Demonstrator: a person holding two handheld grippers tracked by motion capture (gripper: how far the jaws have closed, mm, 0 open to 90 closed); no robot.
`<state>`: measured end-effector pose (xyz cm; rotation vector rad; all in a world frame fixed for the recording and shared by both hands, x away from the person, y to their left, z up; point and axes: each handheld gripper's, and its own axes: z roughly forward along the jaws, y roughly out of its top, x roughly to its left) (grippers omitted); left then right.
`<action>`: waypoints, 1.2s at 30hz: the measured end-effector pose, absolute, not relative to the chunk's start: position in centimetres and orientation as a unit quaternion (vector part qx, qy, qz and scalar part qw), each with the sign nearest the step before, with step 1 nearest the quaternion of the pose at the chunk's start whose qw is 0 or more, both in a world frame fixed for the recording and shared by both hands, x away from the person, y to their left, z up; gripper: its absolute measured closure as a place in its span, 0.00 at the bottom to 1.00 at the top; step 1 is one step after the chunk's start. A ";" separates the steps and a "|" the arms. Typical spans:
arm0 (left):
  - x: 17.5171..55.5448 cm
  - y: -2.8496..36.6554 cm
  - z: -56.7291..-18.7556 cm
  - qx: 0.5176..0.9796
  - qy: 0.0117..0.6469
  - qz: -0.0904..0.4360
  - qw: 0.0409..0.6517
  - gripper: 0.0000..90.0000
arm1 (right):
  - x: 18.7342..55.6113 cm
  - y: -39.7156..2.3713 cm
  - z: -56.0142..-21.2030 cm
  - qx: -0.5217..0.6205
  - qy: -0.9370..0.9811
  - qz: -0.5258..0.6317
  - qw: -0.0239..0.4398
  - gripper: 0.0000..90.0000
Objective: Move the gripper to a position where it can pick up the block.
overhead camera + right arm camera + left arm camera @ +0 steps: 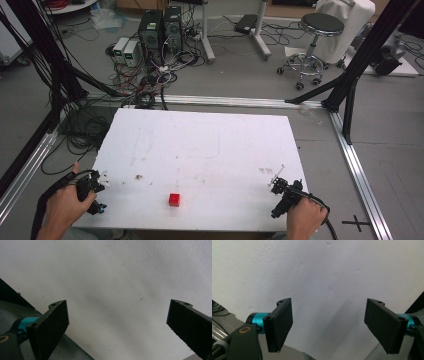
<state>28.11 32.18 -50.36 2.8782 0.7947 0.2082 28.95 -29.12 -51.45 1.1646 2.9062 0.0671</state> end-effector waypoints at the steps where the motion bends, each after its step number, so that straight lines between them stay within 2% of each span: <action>1: 28.1 32.2 -50.4 0.960 0.263 0.070 0.072 0.26 | 28.9 -29.1 -51.5 0.372 0.928 0.021 0.004 0.04; 36: 27.9 31.5 -50.2 0.961 0.259 0.073 0.072 0.26 | 28.8 -28.8 -51.5 0.369 0.929 0.029 0.002 0.04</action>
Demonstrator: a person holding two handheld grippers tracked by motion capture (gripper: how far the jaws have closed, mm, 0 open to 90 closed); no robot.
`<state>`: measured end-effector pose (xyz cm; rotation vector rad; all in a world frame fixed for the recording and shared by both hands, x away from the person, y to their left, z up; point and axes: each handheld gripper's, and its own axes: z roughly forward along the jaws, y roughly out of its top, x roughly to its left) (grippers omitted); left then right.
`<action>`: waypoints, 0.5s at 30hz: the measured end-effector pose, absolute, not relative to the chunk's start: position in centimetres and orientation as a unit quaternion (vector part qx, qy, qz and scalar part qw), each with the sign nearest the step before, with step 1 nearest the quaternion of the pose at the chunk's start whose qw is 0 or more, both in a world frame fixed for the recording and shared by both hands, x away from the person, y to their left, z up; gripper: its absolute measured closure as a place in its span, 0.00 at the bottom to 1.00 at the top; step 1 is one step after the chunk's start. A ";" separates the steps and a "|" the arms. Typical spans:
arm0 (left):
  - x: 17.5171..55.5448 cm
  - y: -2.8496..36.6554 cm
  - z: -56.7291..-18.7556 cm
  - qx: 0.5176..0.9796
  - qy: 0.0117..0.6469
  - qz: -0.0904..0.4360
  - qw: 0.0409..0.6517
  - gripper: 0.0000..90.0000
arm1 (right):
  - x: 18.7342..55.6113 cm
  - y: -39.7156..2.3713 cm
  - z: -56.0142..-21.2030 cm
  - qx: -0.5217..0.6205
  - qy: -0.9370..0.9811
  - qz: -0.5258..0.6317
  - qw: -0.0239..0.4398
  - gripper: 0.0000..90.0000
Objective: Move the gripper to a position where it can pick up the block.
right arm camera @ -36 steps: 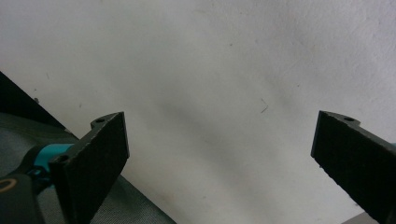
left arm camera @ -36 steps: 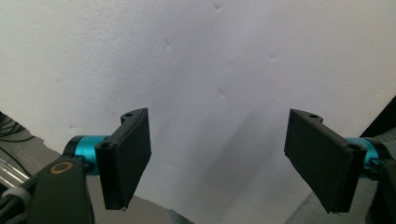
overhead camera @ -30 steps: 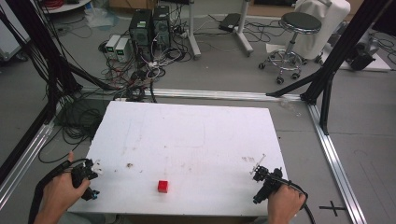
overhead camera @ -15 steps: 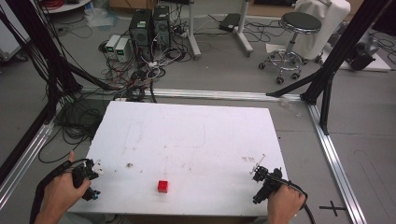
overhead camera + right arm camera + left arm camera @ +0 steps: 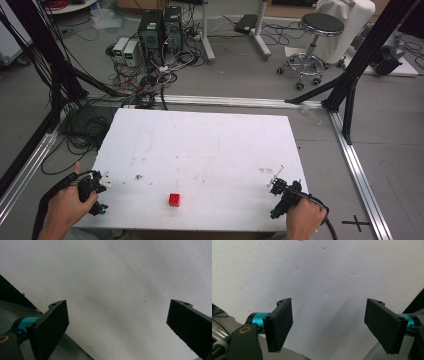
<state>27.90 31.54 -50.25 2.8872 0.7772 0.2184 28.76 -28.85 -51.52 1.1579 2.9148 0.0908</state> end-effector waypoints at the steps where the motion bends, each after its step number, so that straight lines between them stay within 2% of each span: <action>1: 27.9 31.5 -50.2 0.961 0.259 0.073 0.072 0.26 | 28.8 -28.8 -51.5 0.369 0.929 0.029 0.002 0.04; 15: 28.0 30.2 -49.7 0.962 0.243 0.070 0.101 0.26 | 28.7 -28.8 -51.5 0.363 0.931 0.035 0.001 0.04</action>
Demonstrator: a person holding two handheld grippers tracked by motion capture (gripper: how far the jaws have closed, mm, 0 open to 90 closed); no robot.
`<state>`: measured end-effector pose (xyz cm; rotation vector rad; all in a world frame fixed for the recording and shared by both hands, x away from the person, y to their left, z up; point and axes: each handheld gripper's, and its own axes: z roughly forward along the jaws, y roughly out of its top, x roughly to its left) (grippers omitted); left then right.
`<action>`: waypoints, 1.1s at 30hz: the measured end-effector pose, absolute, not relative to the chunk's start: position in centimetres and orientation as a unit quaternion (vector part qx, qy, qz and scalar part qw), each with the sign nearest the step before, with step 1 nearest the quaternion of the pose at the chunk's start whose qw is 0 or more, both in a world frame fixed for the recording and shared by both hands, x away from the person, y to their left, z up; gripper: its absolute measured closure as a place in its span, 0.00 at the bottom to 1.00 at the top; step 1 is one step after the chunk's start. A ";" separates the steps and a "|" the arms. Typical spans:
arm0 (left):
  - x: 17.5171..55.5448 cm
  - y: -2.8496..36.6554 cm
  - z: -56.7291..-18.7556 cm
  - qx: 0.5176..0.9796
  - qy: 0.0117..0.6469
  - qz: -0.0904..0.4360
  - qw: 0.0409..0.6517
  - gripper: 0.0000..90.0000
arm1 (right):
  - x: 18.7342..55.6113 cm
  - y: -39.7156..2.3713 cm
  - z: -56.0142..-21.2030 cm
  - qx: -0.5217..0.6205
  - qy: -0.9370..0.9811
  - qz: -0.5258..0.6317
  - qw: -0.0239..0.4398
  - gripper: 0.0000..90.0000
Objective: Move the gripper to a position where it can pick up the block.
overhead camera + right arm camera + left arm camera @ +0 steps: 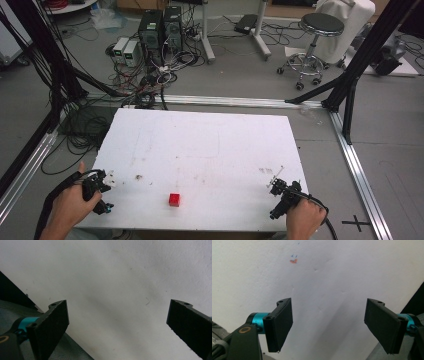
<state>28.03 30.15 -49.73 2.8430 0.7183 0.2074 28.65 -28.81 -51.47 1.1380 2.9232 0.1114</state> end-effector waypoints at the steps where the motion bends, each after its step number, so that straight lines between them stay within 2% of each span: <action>1: 28.0 29.9 -49.7 0.962 0.241 0.070 0.104 0.26 | 28.7 -28.8 -51.5 0.363 0.931 0.037 0.001 0.04; 10: 28.4 28.7 -49.0 0.966 0.228 0.065 0.099 0.26 | 28.7 -28.8 -51.4 0.361 0.932 0.043 0.002 0.04; 33: 29.9 22.5 -47.2 0.981 0.163 0.056 0.088 0.26 | 28.8 -28.8 -51.5 0.359 0.932 0.056 0.001 0.04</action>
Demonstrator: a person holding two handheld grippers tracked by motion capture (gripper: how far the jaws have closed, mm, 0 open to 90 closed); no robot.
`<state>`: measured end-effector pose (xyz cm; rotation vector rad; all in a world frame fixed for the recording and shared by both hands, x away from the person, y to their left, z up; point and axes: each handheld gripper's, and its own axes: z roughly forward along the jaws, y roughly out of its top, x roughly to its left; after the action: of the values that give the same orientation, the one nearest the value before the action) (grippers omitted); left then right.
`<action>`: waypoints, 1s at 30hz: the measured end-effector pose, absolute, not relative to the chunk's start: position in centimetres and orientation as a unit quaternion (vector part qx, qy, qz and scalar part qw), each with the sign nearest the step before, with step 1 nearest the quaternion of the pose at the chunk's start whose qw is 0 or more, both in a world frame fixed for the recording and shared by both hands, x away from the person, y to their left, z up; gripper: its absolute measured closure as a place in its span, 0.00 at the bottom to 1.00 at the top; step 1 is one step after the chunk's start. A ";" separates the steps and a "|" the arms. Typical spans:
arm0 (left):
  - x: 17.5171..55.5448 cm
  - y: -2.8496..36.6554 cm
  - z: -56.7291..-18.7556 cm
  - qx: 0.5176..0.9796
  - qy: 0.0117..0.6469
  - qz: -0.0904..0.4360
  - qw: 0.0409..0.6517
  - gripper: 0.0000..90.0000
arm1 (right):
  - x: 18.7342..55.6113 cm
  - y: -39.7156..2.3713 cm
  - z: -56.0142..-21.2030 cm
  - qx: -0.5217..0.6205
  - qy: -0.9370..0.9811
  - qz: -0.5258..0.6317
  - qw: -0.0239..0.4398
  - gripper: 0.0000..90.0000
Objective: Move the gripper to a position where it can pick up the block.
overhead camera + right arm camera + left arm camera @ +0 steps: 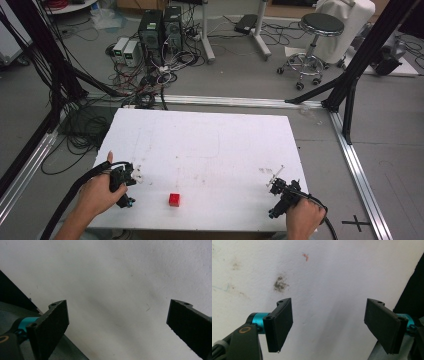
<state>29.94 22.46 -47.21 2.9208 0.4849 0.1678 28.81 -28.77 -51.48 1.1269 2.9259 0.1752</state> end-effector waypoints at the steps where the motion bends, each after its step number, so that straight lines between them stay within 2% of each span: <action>1: 29.9 22.5 -47.2 0.981 0.163 0.056 0.088 0.26 | 28.8 -28.8 -51.5 0.359 0.932 0.056 0.001 0.04; 30: 30.4 15.4 -47.4 0.995 0.062 0.051 0.054 0.26 | 29.0 -28.7 -51.5 0.352 0.934 0.061 -0.001 0.04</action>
<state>30.39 15.36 -47.40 3.0243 0.1873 0.1561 28.98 -28.66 -51.49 1.1072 2.9357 0.1929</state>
